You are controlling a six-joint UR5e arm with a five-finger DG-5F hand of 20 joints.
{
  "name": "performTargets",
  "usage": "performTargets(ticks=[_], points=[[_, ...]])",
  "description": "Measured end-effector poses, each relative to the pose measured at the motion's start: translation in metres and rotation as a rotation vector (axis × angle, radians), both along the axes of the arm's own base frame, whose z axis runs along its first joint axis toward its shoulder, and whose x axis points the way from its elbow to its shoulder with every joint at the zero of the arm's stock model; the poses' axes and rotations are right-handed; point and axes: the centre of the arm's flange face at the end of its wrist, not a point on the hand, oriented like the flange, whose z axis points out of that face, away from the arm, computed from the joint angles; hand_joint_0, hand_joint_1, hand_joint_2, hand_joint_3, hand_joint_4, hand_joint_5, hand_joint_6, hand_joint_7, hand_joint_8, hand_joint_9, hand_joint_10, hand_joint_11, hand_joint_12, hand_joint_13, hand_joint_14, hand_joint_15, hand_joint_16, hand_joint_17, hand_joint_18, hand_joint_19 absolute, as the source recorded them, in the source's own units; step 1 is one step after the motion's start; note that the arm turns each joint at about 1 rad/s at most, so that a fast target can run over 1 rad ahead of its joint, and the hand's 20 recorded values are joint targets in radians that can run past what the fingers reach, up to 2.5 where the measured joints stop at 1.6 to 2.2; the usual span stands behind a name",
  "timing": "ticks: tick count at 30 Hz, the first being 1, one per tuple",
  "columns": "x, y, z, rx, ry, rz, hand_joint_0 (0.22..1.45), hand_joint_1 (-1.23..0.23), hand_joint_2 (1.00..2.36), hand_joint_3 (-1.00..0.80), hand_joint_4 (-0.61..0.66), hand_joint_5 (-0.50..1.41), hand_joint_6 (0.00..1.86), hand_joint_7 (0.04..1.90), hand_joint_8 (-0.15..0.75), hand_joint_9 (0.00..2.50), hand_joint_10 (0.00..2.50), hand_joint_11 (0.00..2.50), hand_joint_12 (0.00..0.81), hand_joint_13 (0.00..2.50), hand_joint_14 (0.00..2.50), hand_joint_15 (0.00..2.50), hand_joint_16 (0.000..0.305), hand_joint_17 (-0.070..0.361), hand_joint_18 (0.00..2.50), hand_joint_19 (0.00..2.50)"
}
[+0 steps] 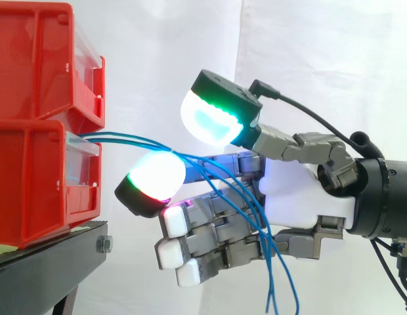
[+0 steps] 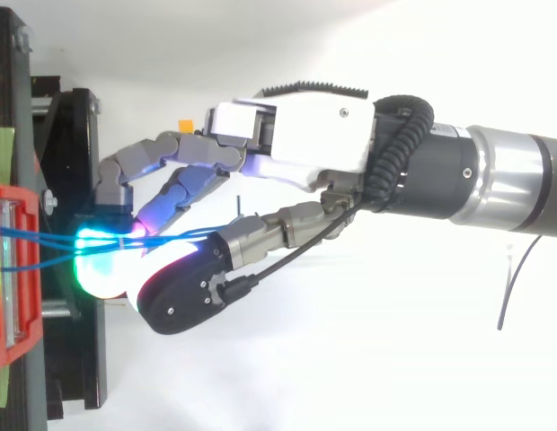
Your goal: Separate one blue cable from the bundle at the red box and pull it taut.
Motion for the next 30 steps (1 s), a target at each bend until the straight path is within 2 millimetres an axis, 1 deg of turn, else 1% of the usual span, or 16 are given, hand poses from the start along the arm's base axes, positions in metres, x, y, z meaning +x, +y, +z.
performTargets(ticks=[3,5,9,15,23,25,30], points=[[0.001,-0.002,0.002,0.000,-0.003,0.004,0.61,-0.49,1.01,-0.35,0.12,-0.17,0.72,1.03,0.299,0.85,0.02,0.78,0.370,0.82,0.02,0.62,0.040,0.091,0.58,0.69],[0.001,-0.002,0.002,0.001,-0.003,0.005,0.61,-0.48,1.01,-0.34,0.12,-0.17,0.72,1.03,0.301,0.86,0.02,0.78,0.371,0.82,0.02,0.63,0.041,0.091,0.58,0.70],[0.001,-0.004,0.001,0.001,-0.001,0.006,0.59,-0.47,1.01,-0.39,0.12,-0.17,0.71,1.04,0.304,0.85,0.02,0.78,0.376,0.82,0.02,0.63,0.042,0.094,0.58,0.71],[0.002,-0.005,-0.007,0.002,0.009,0.008,0.57,-0.46,1.01,-0.43,0.13,-0.17,0.69,1.06,0.309,0.85,0.02,0.78,0.381,0.83,0.02,0.64,0.043,0.096,0.59,0.71],[0.001,-0.012,-0.010,0.002,0.018,0.005,0.57,-0.48,1.01,-0.42,0.13,-0.17,0.69,1.07,0.309,0.86,0.02,0.78,0.382,0.83,0.02,0.64,0.043,0.098,0.60,0.71],[0.001,-0.013,-0.011,0.001,0.019,0.005,0.57,-0.51,1.01,-0.41,0.13,-0.17,0.69,1.06,0.309,0.85,0.02,0.79,0.380,0.84,0.02,0.64,0.043,0.097,0.60,0.71],[0.001,-0.016,-0.011,0.001,0.021,0.003,0.58,-0.54,1.01,-0.40,0.12,-0.17,0.69,1.06,0.307,0.85,0.02,0.78,0.378,0.84,0.02,0.65,0.043,0.098,0.61,0.71]])
